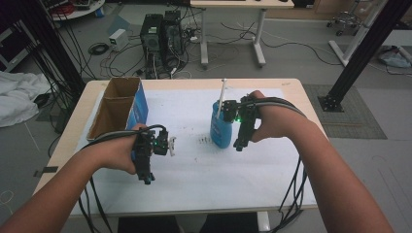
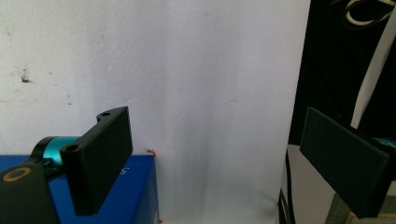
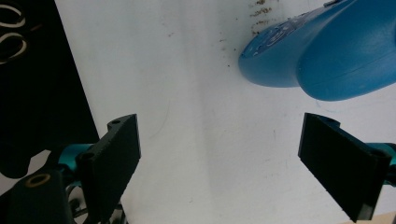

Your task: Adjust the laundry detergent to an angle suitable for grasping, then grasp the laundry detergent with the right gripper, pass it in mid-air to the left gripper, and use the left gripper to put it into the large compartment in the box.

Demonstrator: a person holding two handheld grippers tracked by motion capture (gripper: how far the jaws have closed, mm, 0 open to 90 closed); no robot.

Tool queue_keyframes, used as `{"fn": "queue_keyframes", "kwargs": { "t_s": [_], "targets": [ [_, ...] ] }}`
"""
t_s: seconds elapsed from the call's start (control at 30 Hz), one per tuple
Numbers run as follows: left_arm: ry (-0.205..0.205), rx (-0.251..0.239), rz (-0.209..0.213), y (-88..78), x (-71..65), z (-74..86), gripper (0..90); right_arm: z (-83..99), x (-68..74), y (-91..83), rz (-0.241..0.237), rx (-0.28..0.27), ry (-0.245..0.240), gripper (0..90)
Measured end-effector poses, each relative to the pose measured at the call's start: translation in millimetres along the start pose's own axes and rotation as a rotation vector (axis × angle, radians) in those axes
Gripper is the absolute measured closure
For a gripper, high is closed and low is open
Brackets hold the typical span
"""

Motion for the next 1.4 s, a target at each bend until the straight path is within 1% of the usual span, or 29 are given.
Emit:
{"fn": "queue_keyframes", "kwargs": {
  "t_s": [0.27,0.3,0.43,0.47,0.63,0.73,0.8,1.0,1.07,1.1,1.13,1.23,1.4],
  "targets": [
    [-0.005,0.000,0.004,-2.3,2.0,-1.8,9.5,1.7,-2.1,1.0,-0.009,-0.003,-0.006,12.1],
    [-0.003,0.009,0.001,-3.0,2.5,-1.9,9.5,1.8,-2.2,1.1,-0.010,-0.003,-0.007,12.1],
    [-0.008,0.010,-0.004,-4.6,2.5,-3.4,9.5,3.0,-2.4,1.7,-0.005,0.004,-0.010,12.2],
    [-0.006,0.006,-0.004,-4.8,2.0,-4.0,9.5,3.2,-1.3,1.4,0.003,-0.001,-0.002,12.2],
    [0.003,0.009,-0.003,-4.7,1.7,-5.0,9.4,2.6,0.2,1.3,0.007,-0.001,0.001,12.1],
    [0.007,0.014,-0.006,-5.3,2.8,-4.9,9.5,0.8,-0.1,2.5,0.008,0.001,0.000,12.1],
    [0.008,0.009,-0.008,-6.8,3.5,-4.5,9.5,-0.3,-0.3,3.1,0.011,0.002,-0.004,12.1],
    [-0.006,0.011,-0.022,-10.4,4.3,-1.4,9.5,-2.1,-0.9,3.1,0.009,0.003,-0.005,12.2],
    [-0.005,0.006,-0.018,-11.0,3.1,-1.6,9.5,-2.1,-0.3,2.8,0.011,0.003,-0.001,12.1],
    [-0.005,0.006,-0.020,-10.9,2.7,-1.8,9.5,-2.1,-0.5,3.0,0.012,0.002,-0.007,12.1],
    [-0.002,0.012,-0.017,-10.8,2.2,-1.7,9.5,-1.8,-0.4,3.1,0.013,0.004,-0.009,12.1],
    [-0.002,0.014,-0.021,-10.2,1.7,-2.1,9.5,-0.8,0.5,2.6,0.014,0.007,-0.002,12.1],
    [0.003,0.017,-0.016,-8.7,2.4,-1.9,9.5,0.6,2.4,5.5,0.018,-0.006,0.009,12.1]
  ]
}}
Point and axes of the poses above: each handheld gripper's, and its own axes: y roughly forward along the jaws, z roughly out of its underside, x roughly to its left, the point moved 9 cm from there along y, roughly forward along the jaws, and after that the axes turned 7 degrees about -y, right-handed, at the moved point
